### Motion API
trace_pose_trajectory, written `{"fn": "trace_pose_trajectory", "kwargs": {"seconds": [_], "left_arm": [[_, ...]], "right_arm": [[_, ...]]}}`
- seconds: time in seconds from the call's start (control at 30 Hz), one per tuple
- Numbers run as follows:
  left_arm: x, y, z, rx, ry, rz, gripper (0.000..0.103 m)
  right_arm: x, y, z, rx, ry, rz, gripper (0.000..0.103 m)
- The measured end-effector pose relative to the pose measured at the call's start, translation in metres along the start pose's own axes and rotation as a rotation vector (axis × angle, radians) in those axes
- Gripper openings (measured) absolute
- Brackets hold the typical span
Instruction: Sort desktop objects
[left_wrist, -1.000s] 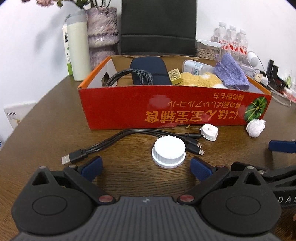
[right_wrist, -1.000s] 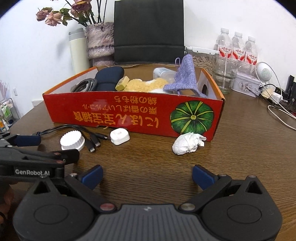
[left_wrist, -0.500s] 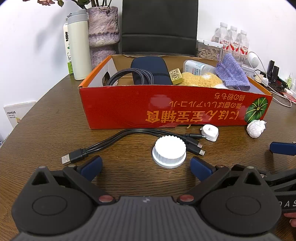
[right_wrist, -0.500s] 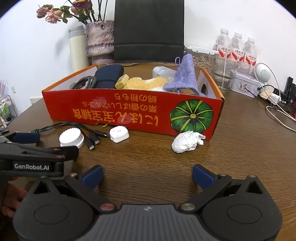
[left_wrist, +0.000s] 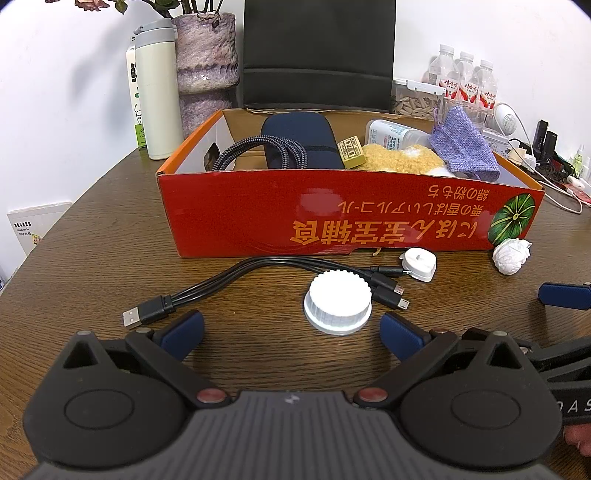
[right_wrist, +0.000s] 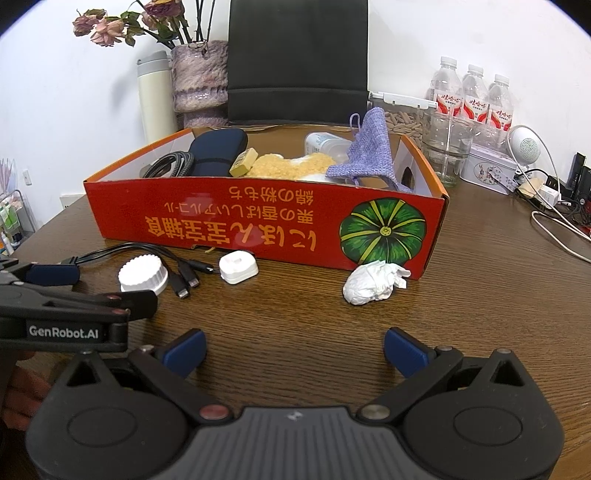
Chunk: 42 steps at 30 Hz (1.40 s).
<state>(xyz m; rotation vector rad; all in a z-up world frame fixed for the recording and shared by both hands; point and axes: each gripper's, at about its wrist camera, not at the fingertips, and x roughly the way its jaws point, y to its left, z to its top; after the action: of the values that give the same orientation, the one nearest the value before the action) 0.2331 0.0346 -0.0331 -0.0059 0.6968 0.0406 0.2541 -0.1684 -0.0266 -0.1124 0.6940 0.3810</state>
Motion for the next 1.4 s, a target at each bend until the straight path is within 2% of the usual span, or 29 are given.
{"fn": "trace_pose_trajectory", "kwargs": {"seconds": [0.43,0.6,0.83,0.93,1.03,1.1,1.23,1.4], "left_arm": [[0.001,0.000,0.002,-0.005,-0.001,-0.001,0.103],[0.001,0.004,0.004,-0.032,-0.018,-0.030,0.103],[0.005,0.002,0.008,-0.019,-0.016,-0.026,0.103],[0.007,-0.003,0.009,0.008,-0.008,-0.043,0.103],[0.010,-0.007,0.010,0.031,0.000,-0.030,0.103],[0.010,-0.006,0.011,0.032,0.002,-0.026,0.101],[0.009,-0.008,0.012,0.038,-0.002,-0.031,0.091],[0.006,-0.013,0.012,0.058,-0.015,-0.042,0.073]], "right_arm": [[0.000,0.001,0.000,-0.003,-0.001,0.001,0.103],[0.000,0.001,0.000,0.000,-0.006,0.004,0.103],[0.001,-0.025,0.009,0.082,-0.024,-0.040,0.103],[0.002,-0.029,0.012,0.062,-0.034,-0.069,0.099],[0.007,-0.031,0.015,0.035,-0.032,-0.074,0.090],[0.013,-0.035,0.018,0.038,-0.020,-0.066,0.078],[0.020,-0.042,0.023,0.051,-0.023,-0.057,0.064],[0.018,-0.043,0.023,0.065,-0.038,-0.033,0.033]]}}
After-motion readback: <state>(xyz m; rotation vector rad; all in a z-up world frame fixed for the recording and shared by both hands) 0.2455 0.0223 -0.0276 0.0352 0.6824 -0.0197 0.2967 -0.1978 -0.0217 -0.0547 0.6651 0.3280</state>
